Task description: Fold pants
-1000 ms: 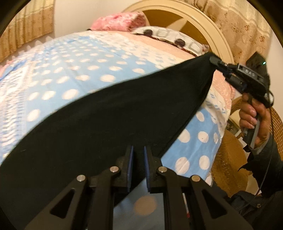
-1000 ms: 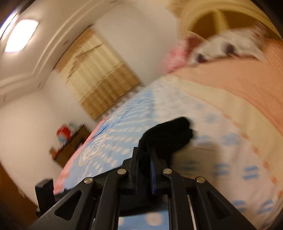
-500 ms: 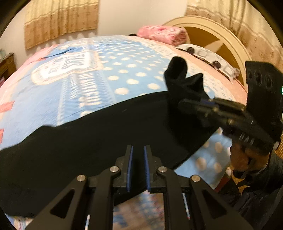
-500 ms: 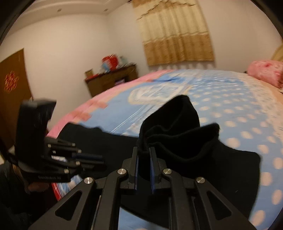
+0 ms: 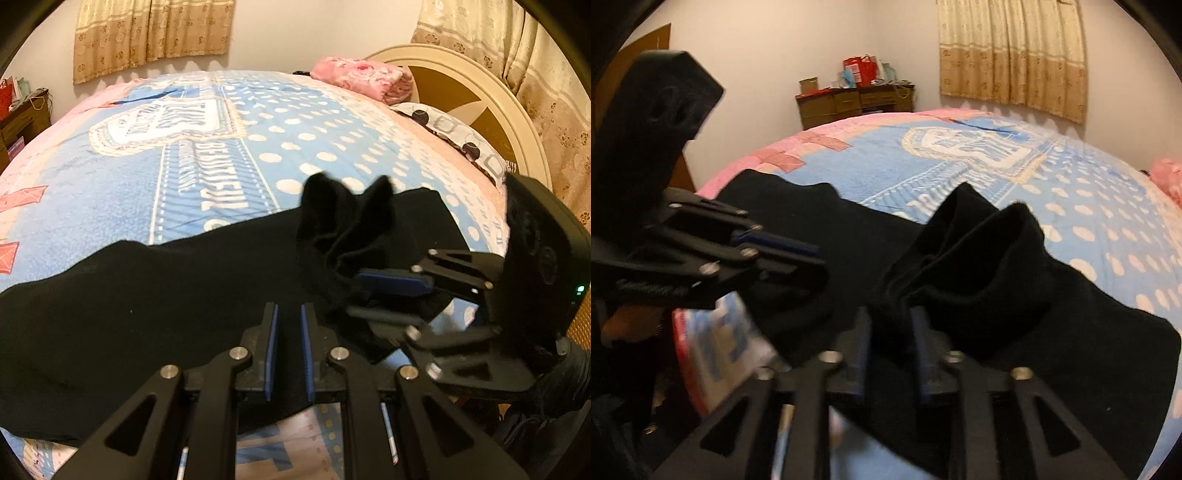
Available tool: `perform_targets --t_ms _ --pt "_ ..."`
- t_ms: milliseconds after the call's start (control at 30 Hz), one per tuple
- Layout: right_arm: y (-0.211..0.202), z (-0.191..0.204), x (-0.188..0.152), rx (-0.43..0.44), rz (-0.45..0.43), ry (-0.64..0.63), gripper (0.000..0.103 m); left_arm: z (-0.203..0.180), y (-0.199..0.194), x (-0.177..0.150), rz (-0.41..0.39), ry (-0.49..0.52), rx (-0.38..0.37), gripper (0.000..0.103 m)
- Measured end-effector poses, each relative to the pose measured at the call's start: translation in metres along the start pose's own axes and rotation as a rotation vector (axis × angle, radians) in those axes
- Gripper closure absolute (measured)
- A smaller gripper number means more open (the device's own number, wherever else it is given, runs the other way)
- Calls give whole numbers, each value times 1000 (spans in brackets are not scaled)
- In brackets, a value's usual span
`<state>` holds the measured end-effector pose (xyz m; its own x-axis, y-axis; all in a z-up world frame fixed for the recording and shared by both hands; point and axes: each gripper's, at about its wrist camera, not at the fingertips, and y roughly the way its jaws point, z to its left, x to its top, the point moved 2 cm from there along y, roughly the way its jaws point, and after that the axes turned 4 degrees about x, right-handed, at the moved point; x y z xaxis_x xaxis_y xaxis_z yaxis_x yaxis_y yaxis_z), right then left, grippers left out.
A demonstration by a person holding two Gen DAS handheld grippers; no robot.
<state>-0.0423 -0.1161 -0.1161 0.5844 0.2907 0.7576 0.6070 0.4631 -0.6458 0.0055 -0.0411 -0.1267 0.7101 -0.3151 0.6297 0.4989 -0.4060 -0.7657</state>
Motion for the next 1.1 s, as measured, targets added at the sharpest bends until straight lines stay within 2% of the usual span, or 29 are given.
perform_targets --t_ms 33,133,200,267,367,433,533,667,700,733,767,800,833,867,1000,1067,1100 --pt "-7 -1 -2 10 -10 6 65 -3 -2 1 -5 7 -4 89" --pt "-32 -9 -15 -17 -42 22 65 -16 -1 8 -9 46 -31 89" --pt "-48 -22 -25 -29 -63 74 65 -28 12 17 14 68 -64 89" --pt "-63 -38 -36 -62 -81 134 65 -33 27 24 28 71 -53 89" --pt "-91 -57 -55 -162 -115 190 65 -33 44 32 58 48 -66 89" --pt "-103 -63 -64 -195 -129 207 65 -31 52 35 85 7 -102 89" --pt "-115 -68 -77 -220 -140 227 65 -31 55 34 100 -16 -107 89" --pt "-112 -75 -88 -198 -146 282 65 -27 50 38 90 -60 -98 88" --pt "-112 -76 -88 -192 -151 288 65 -26 48 40 80 -63 -89 81" --pt "-112 -75 -87 -184 -159 291 65 -26 47 41 76 -66 -83 66" --pt "-112 -74 -86 -175 -169 291 65 -26 46 42 68 -72 -72 56" --pt "-112 -73 -85 -166 -177 287 65 -26 46 44 61 -76 -66 38" --pt "-111 -71 -85 -159 -182 282 65 -25 45 45 45 -81 -46 28" --pt "-110 -69 -84 -154 -187 276 65 -25 45 47 33 -84 -30 26" --pt "-110 -69 -84 -146 -196 275 65 -29 50 51 19 -83 -28 26" --pt "-109 -72 -86 -150 -194 282 65 -33 55 53 19 -64 -11 36" --pt "-110 -74 -87 -156 -193 288 65 -35 56 53 21 -58 -14 52"
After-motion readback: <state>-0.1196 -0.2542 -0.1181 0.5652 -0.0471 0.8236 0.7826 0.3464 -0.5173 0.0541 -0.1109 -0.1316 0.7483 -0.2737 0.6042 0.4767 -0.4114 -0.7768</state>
